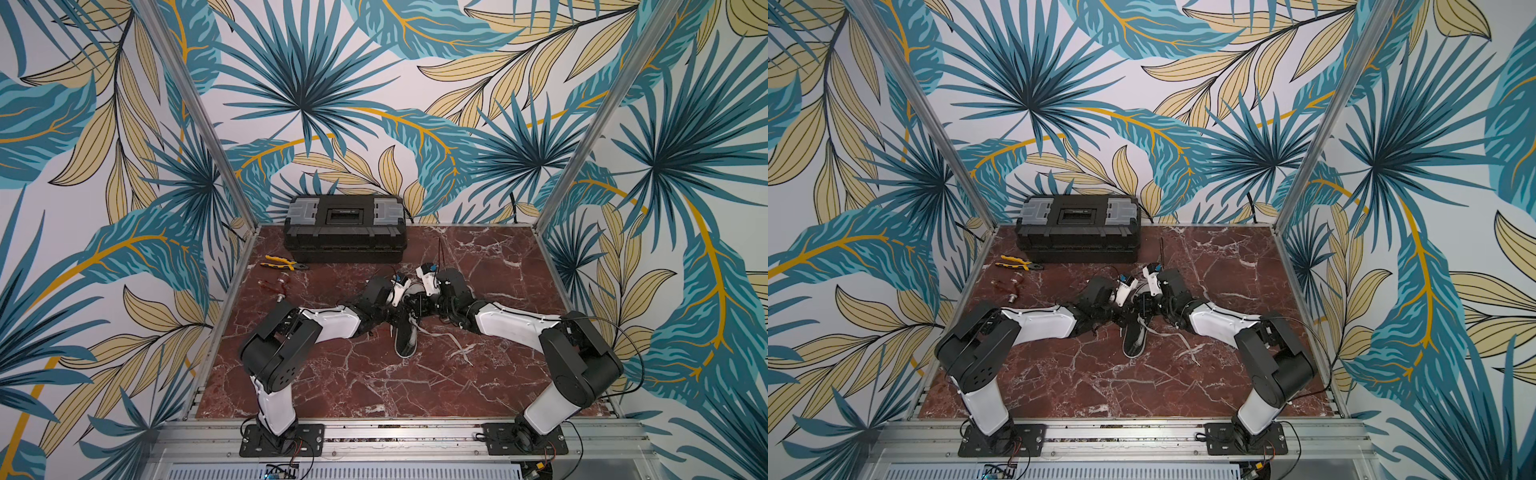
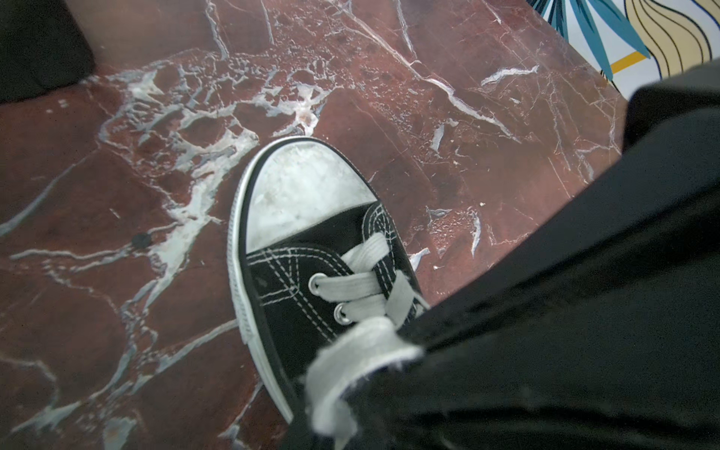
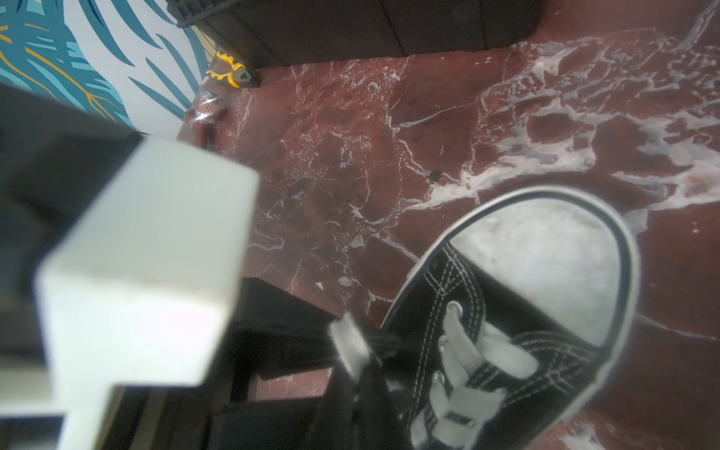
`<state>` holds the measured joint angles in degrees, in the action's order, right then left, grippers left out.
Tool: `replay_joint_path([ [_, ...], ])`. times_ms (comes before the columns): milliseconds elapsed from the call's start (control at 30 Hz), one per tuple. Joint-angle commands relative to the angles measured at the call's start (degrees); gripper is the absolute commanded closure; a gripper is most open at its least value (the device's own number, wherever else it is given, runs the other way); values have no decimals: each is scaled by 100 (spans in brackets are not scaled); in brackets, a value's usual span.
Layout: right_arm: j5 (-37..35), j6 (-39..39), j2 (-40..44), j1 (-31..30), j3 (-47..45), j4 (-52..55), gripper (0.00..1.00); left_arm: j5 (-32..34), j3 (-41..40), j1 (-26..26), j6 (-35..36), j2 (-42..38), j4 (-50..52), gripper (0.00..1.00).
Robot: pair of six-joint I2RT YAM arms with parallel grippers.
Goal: Tie the shoes
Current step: Wrap the shoelace around the shoelace.
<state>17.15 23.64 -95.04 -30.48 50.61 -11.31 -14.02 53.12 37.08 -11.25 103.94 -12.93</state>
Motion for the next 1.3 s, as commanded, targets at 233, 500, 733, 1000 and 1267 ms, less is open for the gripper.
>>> replay_joint_path([
  [233, 57, -25, 95, -65, -95, 339, 86, 29, -138, -14, -140, -137, -473, 99],
  [500, -283, -265, 675, -60, -204, 1173, 63, -98, -206, -17, -283, -256, -548, 100],
  [733, -1280, -135, 1965, 4, -686, 2883, 49, -110, -242, -15, -365, -348, -531, 100],
  [1000, -1274, 1029, 2728, -65, -1115, 4285, 37, -55, -168, -17, -342, -375, -342, 100],
  [1267, -1087, 1512, 2154, -106, -1298, 3742, 36, -57, -94, -6, -317, -348, -264, 100],
])
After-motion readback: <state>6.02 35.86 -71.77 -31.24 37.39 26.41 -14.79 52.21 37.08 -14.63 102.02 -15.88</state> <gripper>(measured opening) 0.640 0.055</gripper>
